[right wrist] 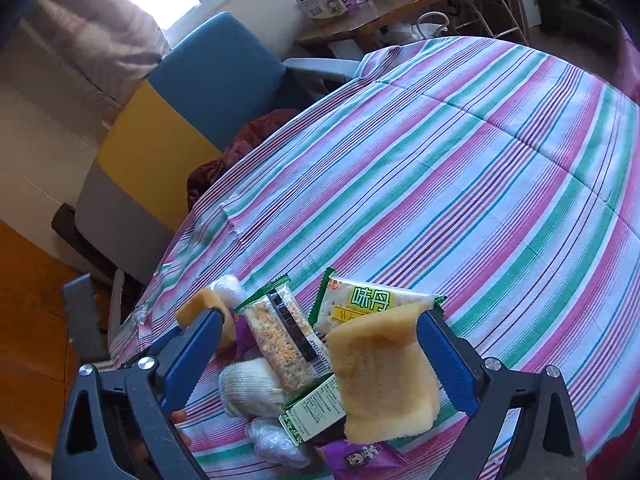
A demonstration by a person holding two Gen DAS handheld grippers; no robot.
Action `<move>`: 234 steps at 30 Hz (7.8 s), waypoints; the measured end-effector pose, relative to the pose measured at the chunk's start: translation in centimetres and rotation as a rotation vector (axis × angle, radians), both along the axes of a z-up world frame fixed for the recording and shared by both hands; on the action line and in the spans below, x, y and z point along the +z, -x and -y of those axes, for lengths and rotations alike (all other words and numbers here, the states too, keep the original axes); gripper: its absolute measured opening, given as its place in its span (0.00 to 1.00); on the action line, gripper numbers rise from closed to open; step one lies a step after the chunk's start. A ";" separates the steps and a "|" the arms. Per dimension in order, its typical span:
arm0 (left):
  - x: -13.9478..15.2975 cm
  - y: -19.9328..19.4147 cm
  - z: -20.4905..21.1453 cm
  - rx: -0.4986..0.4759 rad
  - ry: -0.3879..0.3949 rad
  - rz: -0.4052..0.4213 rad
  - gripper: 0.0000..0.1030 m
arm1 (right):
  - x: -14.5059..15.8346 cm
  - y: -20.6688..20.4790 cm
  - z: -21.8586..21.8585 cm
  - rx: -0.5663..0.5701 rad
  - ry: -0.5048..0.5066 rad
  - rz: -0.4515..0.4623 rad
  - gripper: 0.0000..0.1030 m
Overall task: Organize objects
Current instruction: 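Grasp a second yellow sponge from the pile with the left tool, then place the sponge in the tray with the left tool while the right tool grasps a plastic-wrapped bundle, then lower the plastic-wrapped bundle into the tray beside the sponges and release, then return the left tool to the pile and grasp the grey sock, then hold the grey sock with the left tool while the right tool grasps a purple candy packet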
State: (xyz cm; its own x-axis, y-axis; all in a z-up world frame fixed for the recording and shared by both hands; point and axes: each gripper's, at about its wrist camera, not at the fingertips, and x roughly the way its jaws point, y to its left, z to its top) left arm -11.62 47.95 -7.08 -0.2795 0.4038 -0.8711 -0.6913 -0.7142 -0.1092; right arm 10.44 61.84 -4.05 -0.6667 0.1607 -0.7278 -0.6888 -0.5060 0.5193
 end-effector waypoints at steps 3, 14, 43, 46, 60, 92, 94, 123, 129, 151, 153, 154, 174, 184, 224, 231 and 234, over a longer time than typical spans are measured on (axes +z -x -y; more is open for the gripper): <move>0.5 -0.1 2.0 0.001 -0.057 0.037 0.51 | 0.1 0.3 0.2 0.014 -0.023 0.011 0.96; 4.8 -6.0 12.9 -0.030 -0.140 -0.051 0.51 | 0.8 2.2 2.3 0.152 -0.082 -0.001 0.95; 7.5 -8.0 40.7 0.370 -0.223 -0.056 0.51 | -5.3 7.8 16.4 0.812 -0.443 0.440 0.31; 7.8 -7.7 45.6 0.492 -0.209 -0.068 0.51 | -5.5 7.7 16.1 0.815 -0.440 0.440 0.32; 4.9 -5.1 46.5 0.503 -0.121 -0.008 0.51 | -5.5 8.1 17.1 0.815 -0.474 0.454 0.33; 6.0 -6.8 49.5 0.647 -0.098 -0.166 0.65 | -1.5 7.2 18.3 0.749 -0.412 0.285 0.32; 5.8 -6.8 50.5 0.677 -0.112 -0.155 0.65 | 0.1 7.4 20.1 0.770 -0.392 0.221 0.32; 3.5 -7.1 54.0 0.722 -0.198 -0.088 0.64 | -4.4 16.0 48.9 1.300 -0.202 0.102 0.60; 4.6 -7.7 53.0 0.705 -0.172 -0.139 0.64 | -2.5 14.9 47.2 1.238 -0.215 0.058 0.67; 6.8 -9.8 44.0 0.460 -0.097 -0.249 0.64 | 1.9 9.0 32.9 0.869 -0.332 0.020 0.84; 6.9 -9.8 42.7 0.423 -0.105 -0.245 0.64 | 2.2 8.1 29.9 0.804 -0.337 0.033 0.84; 7.0 -9.7 41.7 0.399 -0.103 -0.242 0.63 | 2.3 7.7 28.5 0.773 -0.342 0.041 0.85; 5.9 -12.2 21.8 -0.072 -0.117 -0.092 0.57 | 2.0 -5.5 1.3 -0.139 -0.109 0.039 0.90; 3.9 -11.3 13.4 -0.155 -0.106 0.018 0.71 | 0.9 -5.0 1.3 -0.107 -0.033 0.025 0.90; -0.7 -13.6 15.4 -0.130 -0.106 0.045 0.64 | 0.0 -4.2 1.2 -0.028 0.016 0.037 0.90; -0.9 -13.7 16.1 -0.138 -0.124 0.049 0.64 | -1.0 -3.7 3.4 0.088 0.091 0.093 0.90; -0.9 -13.9 16.2 -0.136 -0.126 0.047 0.64 | -2.1 -2.8 5.1 0.152 0.108 0.169 0.89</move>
